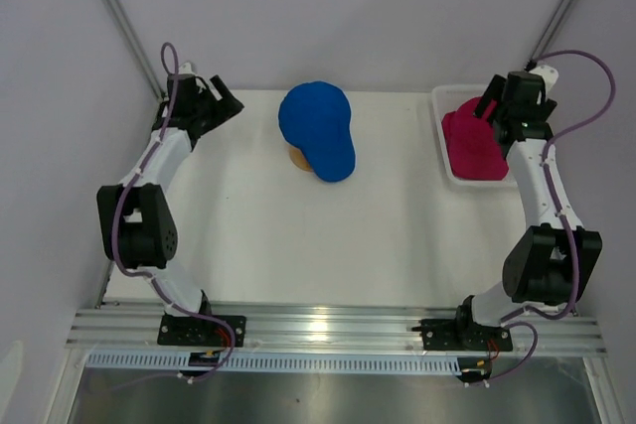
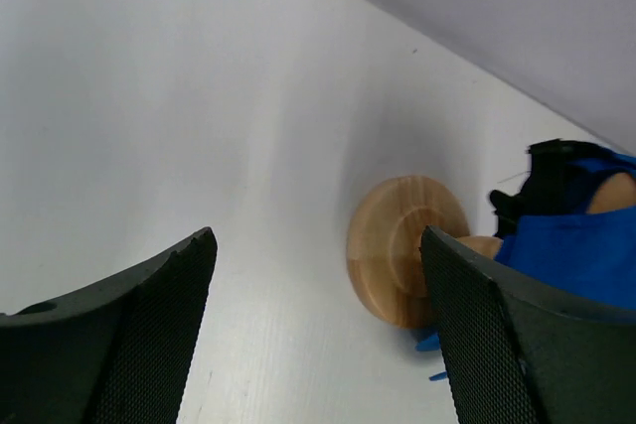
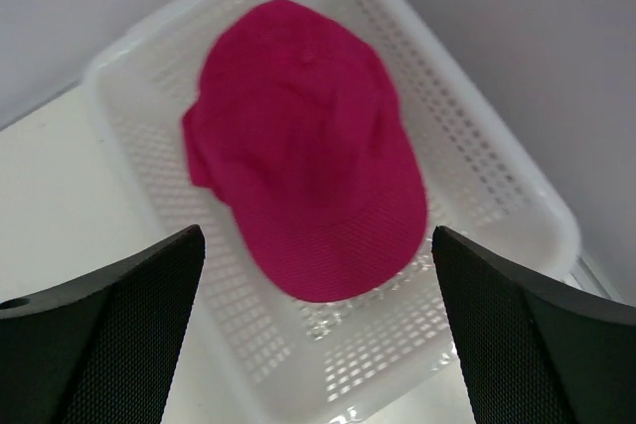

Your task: Stack the hats

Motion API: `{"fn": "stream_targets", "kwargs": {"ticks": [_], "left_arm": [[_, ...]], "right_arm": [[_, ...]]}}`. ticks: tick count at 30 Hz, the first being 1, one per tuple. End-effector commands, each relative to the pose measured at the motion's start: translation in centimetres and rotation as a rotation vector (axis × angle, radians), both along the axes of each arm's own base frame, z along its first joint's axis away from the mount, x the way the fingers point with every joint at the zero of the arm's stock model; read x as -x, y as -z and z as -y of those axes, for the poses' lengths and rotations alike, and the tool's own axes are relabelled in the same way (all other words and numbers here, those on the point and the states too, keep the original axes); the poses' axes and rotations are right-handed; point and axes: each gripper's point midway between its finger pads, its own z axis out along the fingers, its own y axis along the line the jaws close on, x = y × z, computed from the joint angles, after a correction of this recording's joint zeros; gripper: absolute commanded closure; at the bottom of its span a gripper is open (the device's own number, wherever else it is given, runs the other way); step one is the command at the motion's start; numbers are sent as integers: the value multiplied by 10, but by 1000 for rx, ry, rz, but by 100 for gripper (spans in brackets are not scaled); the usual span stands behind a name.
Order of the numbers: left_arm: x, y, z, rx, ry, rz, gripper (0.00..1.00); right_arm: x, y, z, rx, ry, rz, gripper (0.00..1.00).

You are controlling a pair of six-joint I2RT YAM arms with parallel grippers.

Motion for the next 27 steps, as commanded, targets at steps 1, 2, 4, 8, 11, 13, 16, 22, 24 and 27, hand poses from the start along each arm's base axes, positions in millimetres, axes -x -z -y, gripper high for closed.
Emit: {"fn": "stream_targets", "kwargs": {"ticks": [1, 2, 4, 8, 11, 13, 16, 22, 24, 27], "left_arm": [[10, -65, 20, 25, 99, 160, 13], [14, -71, 21, 20, 110, 166, 12], [21, -84, 21, 3, 126, 195, 11], [33, -103, 21, -19, 141, 237, 10], [42, -117, 23, -23, 151, 269, 9], [46, -125, 25, -20, 168, 285, 9], [54, -136, 26, -27, 182, 310, 9], [66, -146, 22, -59, 168, 327, 9], [69, -148, 21, -65, 170, 331, 9], [70, -148, 21, -67, 168, 330, 9]], "right_arm": [[4, 27, 39, -37, 105, -33, 1], [4, 34, 46, -57, 122, -35, 1], [1, 46, 63, -67, 151, -32, 1], [-6, 68, 77, -63, 168, -60, 1], [-18, 83, 76, -81, 140, -61, 3], [-30, 88, 75, -103, 112, -41, 6], [-45, 104, 77, -127, 96, -48, 10], [-73, 122, 89, -121, 73, -47, 45], [-78, 132, 90, -132, 51, -71, 53], [-88, 120, 92, -125, 16, -54, 65]]}}
